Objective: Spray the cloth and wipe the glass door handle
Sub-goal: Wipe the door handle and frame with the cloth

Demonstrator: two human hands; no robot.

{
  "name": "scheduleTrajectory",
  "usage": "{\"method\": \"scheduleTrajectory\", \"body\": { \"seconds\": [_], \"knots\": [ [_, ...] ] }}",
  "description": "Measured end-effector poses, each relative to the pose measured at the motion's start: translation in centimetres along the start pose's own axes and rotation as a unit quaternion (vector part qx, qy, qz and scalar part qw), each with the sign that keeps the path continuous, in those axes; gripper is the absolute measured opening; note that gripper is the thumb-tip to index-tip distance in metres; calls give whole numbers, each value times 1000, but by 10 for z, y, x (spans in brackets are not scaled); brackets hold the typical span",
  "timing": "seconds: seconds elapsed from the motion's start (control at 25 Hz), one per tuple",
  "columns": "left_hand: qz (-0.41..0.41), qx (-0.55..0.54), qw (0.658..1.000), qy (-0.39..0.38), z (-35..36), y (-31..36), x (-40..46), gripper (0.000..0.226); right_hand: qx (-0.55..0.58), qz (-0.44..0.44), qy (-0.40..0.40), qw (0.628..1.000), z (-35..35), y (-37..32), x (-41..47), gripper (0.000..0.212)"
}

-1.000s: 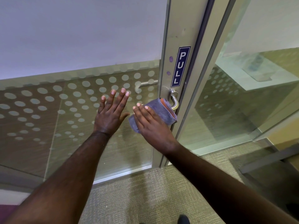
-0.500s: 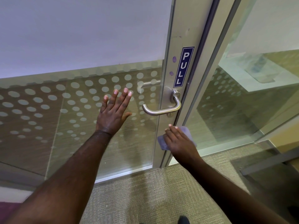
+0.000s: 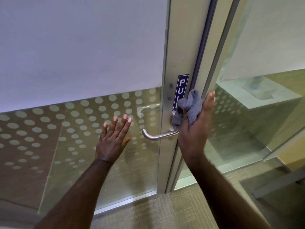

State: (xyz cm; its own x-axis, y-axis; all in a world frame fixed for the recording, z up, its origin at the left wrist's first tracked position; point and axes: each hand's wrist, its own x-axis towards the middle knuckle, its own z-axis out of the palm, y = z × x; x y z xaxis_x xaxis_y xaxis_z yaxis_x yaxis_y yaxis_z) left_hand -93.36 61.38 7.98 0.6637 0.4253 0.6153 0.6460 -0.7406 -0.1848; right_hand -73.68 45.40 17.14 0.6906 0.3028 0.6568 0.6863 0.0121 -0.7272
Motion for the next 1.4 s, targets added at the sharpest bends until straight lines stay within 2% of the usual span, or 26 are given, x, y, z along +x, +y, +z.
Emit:
{"method": "scheduleTrajectory", "body": {
  "seconds": [0.12,0.2,0.28,0.36,0.56,0.72,0.84,1.12,1.24,1.4],
  "knots": [
    [1,0,1000,2,0,0,0,80,4,-24,39,999,22,-17,21,70],
    [1,1,1000,-1,0,0,0,80,7,-63,54,997,38,-22,28,59],
    [1,2,1000,-5,0,0,0,81,-4,-81,36,996,51,-23,30,51],
    [1,6,1000,-7,1,-1,0,81,-33,-98,0,995,62,-18,26,59],
    [-1,4,1000,-8,3,-3,-1,69,-108,-148,5,983,77,-3,18,51],
    [0,-5,1000,-8,4,-4,-2,66,-172,-158,-2,972,84,5,9,44],
    [2,-11,1000,-10,4,-4,-2,66,-196,-147,-16,969,86,9,-1,67],
    [2,-14,1000,4,2,-2,-1,65,-253,-98,-58,961,86,9,-30,56],
    [1,-13,1000,2,3,-2,-1,66,-234,-85,-98,964,82,4,-41,63],
    [0,-13,1000,-7,3,-3,-2,67,-137,-93,-99,981,77,1,-51,49]
  ]
}}
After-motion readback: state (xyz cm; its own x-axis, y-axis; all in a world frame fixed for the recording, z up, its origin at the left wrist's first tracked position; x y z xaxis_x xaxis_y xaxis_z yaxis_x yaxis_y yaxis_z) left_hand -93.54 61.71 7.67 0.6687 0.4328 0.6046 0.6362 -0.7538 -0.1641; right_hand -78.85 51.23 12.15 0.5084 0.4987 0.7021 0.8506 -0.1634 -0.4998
